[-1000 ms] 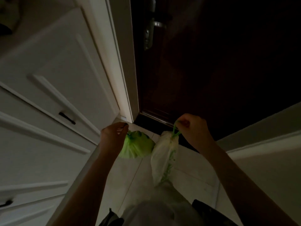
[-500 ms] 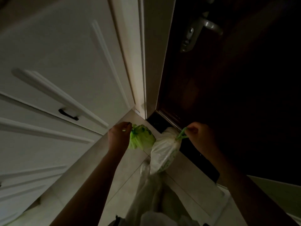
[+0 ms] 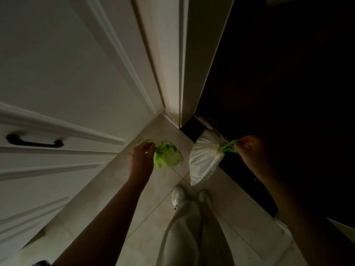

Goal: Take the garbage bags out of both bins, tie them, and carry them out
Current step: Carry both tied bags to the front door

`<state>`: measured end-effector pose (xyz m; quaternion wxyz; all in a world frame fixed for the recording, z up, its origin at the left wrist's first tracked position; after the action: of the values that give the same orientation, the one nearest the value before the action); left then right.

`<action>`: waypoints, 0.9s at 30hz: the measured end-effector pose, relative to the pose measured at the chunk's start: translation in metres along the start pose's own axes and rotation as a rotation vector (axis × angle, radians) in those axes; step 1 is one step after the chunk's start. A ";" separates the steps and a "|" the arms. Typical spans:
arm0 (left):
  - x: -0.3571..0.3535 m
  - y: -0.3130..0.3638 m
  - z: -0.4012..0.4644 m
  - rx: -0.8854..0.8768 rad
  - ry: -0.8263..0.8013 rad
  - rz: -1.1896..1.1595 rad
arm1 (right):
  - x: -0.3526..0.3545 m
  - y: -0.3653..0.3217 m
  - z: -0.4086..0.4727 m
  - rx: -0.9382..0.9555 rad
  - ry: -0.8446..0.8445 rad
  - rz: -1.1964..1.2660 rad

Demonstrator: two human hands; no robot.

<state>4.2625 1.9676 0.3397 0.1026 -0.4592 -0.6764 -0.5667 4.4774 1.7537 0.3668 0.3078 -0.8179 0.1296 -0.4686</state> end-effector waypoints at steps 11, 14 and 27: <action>-0.067 -0.016 0.084 -0.072 0.023 0.031 | -0.073 0.028 0.082 0.033 -0.012 -0.013; -0.074 -0.021 0.107 -0.105 0.003 0.052 | -0.099 0.025 0.112 0.043 -0.036 -0.014; -0.070 0.010 0.193 -0.189 -0.112 0.189 | -0.145 -0.035 0.208 0.087 0.006 0.043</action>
<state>4.3825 2.0977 0.2354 0.0739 -0.5593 -0.5785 -0.5891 4.5746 1.9323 0.2119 0.3527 -0.7993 0.1273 -0.4695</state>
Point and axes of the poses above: each hand's wrist, its own z-axis towards the middle knuckle, its own x-axis out of the back of the hand, y = z × x, the point moved 2 cm from there along z, towards the middle knuckle
